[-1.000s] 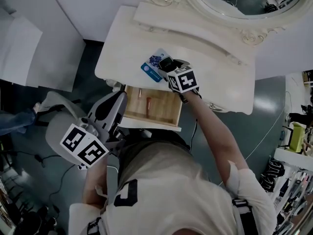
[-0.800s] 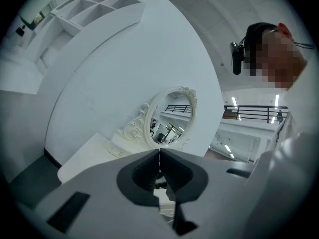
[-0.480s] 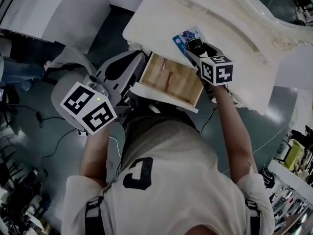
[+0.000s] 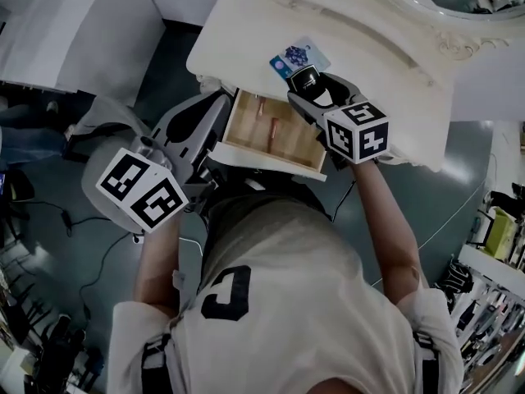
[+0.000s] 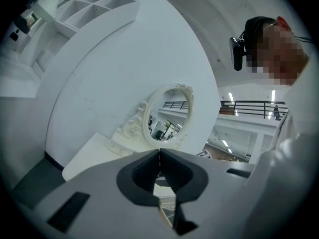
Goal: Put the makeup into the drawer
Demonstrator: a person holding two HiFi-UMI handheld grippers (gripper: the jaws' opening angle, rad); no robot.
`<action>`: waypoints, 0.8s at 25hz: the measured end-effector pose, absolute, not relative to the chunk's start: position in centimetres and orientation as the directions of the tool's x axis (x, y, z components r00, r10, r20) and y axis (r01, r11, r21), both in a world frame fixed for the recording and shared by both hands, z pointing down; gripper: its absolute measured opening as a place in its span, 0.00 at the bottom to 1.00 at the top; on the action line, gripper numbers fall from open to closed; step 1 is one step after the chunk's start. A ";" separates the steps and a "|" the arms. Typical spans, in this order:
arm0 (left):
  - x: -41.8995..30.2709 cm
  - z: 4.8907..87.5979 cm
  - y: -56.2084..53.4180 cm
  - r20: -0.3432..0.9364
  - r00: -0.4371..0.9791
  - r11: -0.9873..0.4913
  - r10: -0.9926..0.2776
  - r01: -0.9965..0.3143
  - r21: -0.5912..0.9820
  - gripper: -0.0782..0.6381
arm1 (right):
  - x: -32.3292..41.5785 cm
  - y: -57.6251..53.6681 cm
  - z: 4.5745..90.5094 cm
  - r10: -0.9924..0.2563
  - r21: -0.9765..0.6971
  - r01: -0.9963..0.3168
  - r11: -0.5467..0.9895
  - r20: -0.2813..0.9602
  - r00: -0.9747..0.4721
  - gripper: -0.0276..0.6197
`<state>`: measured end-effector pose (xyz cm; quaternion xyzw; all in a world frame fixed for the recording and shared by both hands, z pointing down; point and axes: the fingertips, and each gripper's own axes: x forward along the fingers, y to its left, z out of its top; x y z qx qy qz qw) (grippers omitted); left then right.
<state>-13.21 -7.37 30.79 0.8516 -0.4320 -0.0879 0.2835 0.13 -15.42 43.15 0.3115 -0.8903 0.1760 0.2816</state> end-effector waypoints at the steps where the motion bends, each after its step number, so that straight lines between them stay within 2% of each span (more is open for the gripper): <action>1: -12.9 30.8 -7.4 0.094 0.620 -0.474 -0.779 -0.680 0.559 0.19 | 0.2 -15.1 42.9 -0.456 -0.141 -0.652 0.745 0.605 -0.652 0.56; 11: -8.3 30.8 -7.0 0.106 0.709 -0.545 -0.697 -0.620 0.565 0.19 | 2.4 -11.8 42.3 -0.459 -0.189 -0.663 0.724 0.585 -0.668 0.56; 20: -7.4 30.9 -7.5 0.118 0.715 -0.546 -0.690 -0.620 0.563 0.19 | 3.6 -9.9 44.9 -0.419 -0.247 -0.667 0.703 0.614 -0.669 0.56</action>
